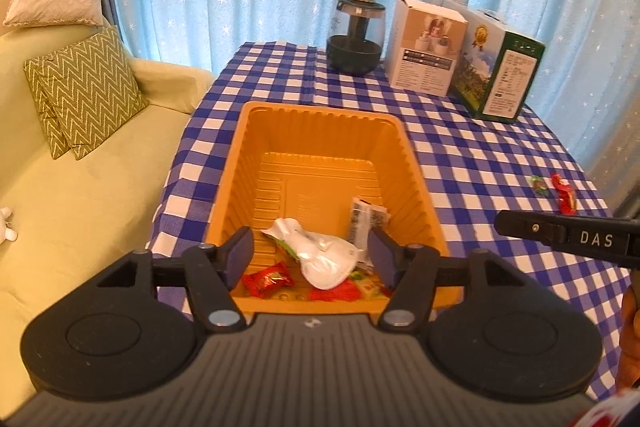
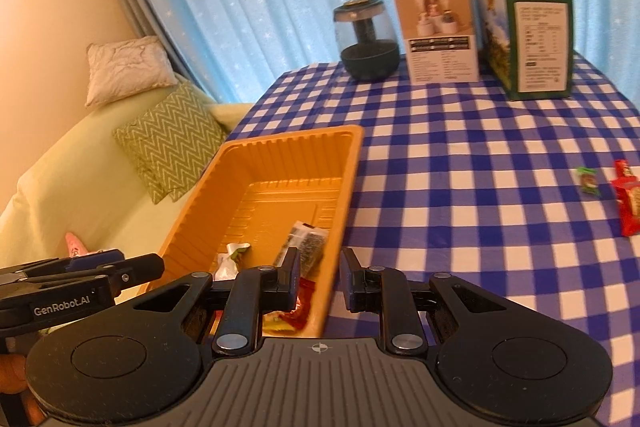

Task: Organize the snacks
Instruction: 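Open the left tool to drop the pouch while the right tool releases the candy, then move both open tools back toward the red packet and small candies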

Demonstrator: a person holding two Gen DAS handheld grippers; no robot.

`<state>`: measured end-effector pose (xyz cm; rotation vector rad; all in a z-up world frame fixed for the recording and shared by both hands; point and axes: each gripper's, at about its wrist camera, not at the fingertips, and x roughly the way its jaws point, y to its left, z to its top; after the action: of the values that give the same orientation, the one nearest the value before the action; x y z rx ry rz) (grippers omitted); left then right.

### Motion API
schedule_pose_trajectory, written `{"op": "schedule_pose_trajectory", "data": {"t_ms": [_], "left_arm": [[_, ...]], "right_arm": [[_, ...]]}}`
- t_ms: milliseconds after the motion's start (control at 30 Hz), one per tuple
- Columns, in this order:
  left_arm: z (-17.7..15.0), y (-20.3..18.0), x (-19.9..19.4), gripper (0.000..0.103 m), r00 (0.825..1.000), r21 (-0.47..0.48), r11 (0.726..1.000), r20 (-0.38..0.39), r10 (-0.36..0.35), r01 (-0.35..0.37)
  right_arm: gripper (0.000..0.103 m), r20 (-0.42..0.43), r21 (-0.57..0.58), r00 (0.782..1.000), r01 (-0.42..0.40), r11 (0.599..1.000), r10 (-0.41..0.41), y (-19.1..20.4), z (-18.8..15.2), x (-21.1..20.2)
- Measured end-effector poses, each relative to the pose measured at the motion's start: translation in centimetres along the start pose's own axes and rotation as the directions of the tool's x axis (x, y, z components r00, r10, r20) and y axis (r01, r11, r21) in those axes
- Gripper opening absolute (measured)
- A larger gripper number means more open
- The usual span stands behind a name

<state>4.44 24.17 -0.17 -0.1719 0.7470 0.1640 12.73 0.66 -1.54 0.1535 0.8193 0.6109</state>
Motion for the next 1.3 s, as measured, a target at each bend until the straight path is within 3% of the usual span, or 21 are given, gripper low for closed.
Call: {"op": "schedule_pose_trajectory", "data": {"t_ms": [167, 300, 967, 1300], "left_arm": [[-0.4, -1.6, -1.7, 0.069, 1.0, 0.0, 1.0, 0.016, -0.018, 0.018], [-0.7, -3.1, -2.7, 0.072, 0.999, 0.006, 0.999, 0.025, -0.038, 0.038], [-2.1, -11.6, -4.6, 0.092, 0.986, 0.023, 0.987, 0.055, -0.159, 0.158], [-2.2, -16.2, -4.3, 0.092, 0.977, 0.07, 0.976, 0.034, -0.209, 0.206]], "right_arm": [[0.025, 0.032, 0.002, 0.999, 0.028, 1.0, -0.028, -0.9, -0.6, -2.8], [0.051, 0.066, 0.026, 0.996, 0.051, 0.998, -0.053, -1.8, -1.3, -5.3], [0.053, 0.091, 0.148, 0.973, 0.199, 0.969, -0.214, -9.8, -5.1, -14.0], [0.054, 0.097, 0.196, 0.959, 0.244, 0.95, -0.266, -13.2, -6.0, -16.6]]}}
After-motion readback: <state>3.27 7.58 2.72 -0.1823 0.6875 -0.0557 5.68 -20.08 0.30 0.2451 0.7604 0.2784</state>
